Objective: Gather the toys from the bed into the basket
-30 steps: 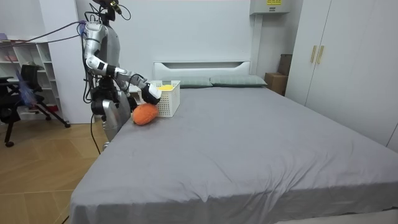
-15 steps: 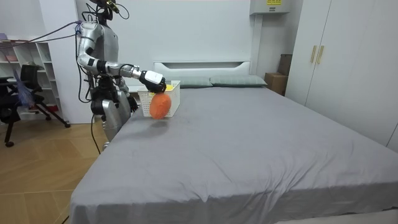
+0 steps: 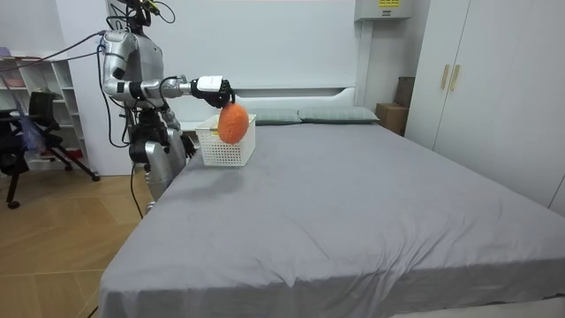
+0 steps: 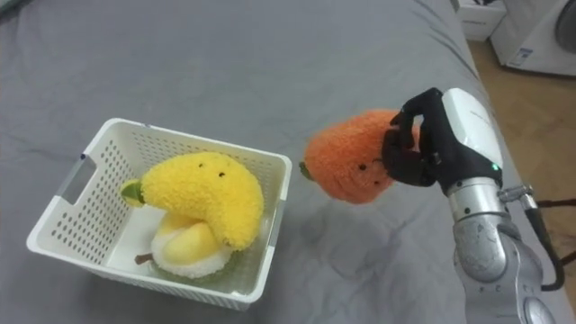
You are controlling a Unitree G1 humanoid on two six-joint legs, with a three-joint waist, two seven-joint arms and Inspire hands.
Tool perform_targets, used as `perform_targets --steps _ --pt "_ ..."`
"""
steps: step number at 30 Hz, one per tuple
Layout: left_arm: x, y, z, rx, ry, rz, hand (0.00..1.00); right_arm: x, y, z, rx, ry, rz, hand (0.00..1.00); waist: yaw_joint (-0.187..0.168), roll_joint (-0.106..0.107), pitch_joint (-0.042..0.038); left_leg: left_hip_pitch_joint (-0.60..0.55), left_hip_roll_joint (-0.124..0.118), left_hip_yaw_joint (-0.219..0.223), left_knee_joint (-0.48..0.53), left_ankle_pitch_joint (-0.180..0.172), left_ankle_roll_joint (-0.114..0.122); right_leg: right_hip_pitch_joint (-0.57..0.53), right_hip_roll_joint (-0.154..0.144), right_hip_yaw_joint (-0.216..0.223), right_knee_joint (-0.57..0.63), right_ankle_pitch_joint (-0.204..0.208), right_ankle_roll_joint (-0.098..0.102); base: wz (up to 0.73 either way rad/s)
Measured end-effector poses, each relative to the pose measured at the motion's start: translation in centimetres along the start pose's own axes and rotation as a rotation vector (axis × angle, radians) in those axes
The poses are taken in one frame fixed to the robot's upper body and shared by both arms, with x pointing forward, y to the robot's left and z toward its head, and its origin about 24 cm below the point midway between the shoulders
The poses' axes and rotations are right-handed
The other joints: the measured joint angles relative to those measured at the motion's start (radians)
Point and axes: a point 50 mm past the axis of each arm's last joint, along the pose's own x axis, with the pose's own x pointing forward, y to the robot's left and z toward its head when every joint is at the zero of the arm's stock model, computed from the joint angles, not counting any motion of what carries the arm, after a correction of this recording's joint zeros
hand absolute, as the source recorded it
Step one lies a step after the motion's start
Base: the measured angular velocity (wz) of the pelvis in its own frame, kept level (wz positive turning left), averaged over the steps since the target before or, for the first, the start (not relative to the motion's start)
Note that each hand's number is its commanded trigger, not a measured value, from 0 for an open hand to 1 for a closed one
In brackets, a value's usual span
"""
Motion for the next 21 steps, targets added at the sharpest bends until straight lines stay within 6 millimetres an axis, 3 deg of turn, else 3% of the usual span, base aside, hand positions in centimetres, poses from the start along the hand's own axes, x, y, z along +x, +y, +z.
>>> perform_targets --steps 8,16,21 --pt "-0.1 0.2 -0.4 0.041 0.003 0.013 0.00 0.1 -1.1 1.5 0.011 -0.063 -0.046 1.00 0.006 -0.012 -0.0045 0.018 -0.001 0.005 -0.001 0.000 0.000 0.018 0.000 0.003 -0.003 -0.001 0.001 -0.01" --pt "-0.1 0.2 -0.5 0.041 0.004 0.015 0.00 0.1 -1.5 2.1 0.040 -0.093 -0.060 1.00 0.009 -0.017 0.0003 0.031 -0.002 0.004 -0.002 0.000 0.000 0.033 -0.001 0.002 -0.006 -0.002 0.003 0.00" --pt "0.0 0.2 -0.2 0.055 -0.009 0.017 0.00 0.8 -2.2 3.2 0.042 -0.139 -0.092 1.00 0.034 -0.018 0.0021 0.030 -0.002 0.003 -0.003 0.000 0.000 0.030 -0.002 0.001 -0.007 -0.003 0.004 0.00"
